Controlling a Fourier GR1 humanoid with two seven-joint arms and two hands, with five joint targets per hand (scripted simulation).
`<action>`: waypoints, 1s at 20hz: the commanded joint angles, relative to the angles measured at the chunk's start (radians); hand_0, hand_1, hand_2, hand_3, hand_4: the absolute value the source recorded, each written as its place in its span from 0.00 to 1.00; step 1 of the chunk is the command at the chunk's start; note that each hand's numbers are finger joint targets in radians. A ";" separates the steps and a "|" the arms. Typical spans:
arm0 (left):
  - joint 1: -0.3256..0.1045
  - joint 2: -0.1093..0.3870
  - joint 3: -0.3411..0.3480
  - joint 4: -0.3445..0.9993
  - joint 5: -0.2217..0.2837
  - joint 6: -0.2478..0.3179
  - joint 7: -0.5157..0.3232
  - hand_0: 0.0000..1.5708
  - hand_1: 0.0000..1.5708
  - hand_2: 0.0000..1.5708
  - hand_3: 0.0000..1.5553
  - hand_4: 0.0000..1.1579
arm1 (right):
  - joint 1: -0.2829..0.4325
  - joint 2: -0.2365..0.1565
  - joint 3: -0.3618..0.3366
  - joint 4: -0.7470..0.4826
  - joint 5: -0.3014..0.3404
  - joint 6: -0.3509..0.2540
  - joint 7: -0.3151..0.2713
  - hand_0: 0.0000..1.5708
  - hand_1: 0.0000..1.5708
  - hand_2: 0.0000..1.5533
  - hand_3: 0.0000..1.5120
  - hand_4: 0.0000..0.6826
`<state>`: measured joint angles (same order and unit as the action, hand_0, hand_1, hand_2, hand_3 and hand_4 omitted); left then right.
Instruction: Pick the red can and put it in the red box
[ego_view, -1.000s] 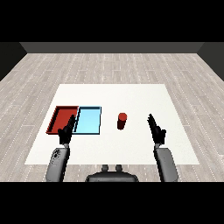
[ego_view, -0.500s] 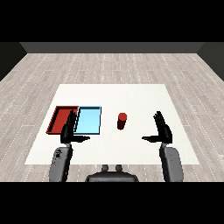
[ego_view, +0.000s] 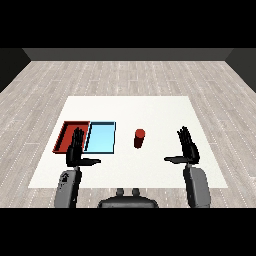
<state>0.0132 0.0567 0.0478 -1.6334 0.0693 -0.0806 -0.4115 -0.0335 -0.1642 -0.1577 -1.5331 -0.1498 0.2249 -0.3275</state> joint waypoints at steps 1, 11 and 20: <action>0.012 -0.034 -0.018 0.090 -0.024 0.001 -0.102 0.00 0.00 0.00 0.00 0.00 | 0.038 -0.022 -0.029 -0.043 -0.029 0.036 0.011 0.00 0.00 0.00 0.00 0.00; 0.008 -0.011 0.005 0.016 0.017 -0.017 -0.031 0.00 0.00 0.00 0.00 0.00 | -0.047 0.047 0.010 0.049 0.000 -0.013 0.019 0.00 0.00 0.00 0.00 0.00; 0.009 -0.014 0.015 -0.028 0.045 -0.014 -0.013 0.00 0.00 0.00 0.00 0.00 | -0.197 0.044 0.017 0.188 0.025 -0.047 0.056 0.00 0.00 0.00 0.00 0.00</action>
<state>0.0119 0.0428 0.0623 -1.6226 0.0991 -0.0931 -0.4466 -0.1858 -0.1309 -0.1465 -1.3615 -0.1207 0.2018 -0.3126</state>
